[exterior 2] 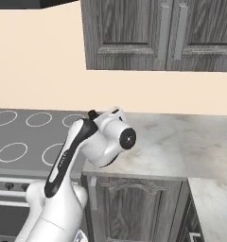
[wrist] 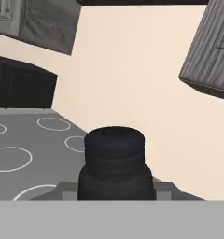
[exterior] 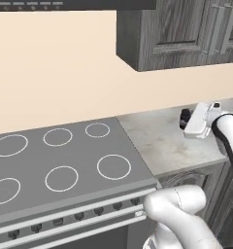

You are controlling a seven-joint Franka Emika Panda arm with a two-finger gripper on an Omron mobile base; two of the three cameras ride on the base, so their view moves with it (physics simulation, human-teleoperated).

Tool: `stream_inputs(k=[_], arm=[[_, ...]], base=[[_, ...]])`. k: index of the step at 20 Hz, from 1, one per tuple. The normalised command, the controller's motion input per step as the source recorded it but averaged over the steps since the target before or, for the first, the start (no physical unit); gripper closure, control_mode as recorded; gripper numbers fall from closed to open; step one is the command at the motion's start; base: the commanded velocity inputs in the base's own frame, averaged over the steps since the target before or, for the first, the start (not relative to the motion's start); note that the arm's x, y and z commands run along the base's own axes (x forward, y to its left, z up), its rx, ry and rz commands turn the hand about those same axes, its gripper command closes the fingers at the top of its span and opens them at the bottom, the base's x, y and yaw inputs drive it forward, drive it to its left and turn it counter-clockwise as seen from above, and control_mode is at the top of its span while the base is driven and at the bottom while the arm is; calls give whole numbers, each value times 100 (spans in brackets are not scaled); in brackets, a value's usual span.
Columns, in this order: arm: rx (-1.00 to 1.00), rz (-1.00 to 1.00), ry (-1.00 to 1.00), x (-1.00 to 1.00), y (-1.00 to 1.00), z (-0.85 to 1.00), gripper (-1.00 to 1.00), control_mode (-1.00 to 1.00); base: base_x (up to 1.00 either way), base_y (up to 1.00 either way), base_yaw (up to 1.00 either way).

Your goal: Collect the paprika, mayonnaise, and shaker from the cabinet and place them next to the stove.

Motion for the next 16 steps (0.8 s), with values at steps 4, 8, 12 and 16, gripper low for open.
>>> stream_inputs(k=[4, 8, 12, 16], arm=[[0, 28, 10, 99, 7, -42, 100, -100], [0, 20, 15, 98, 20, -35, 100, -100], [0, 15, 13, 96, 27, -31, 100, -100], [0, 14, 12, 91, 27, -44, 100, -100]], base=[[0, 0, 0], [0, 0, 0], [0, 0, 0], [0, 0, 0]])
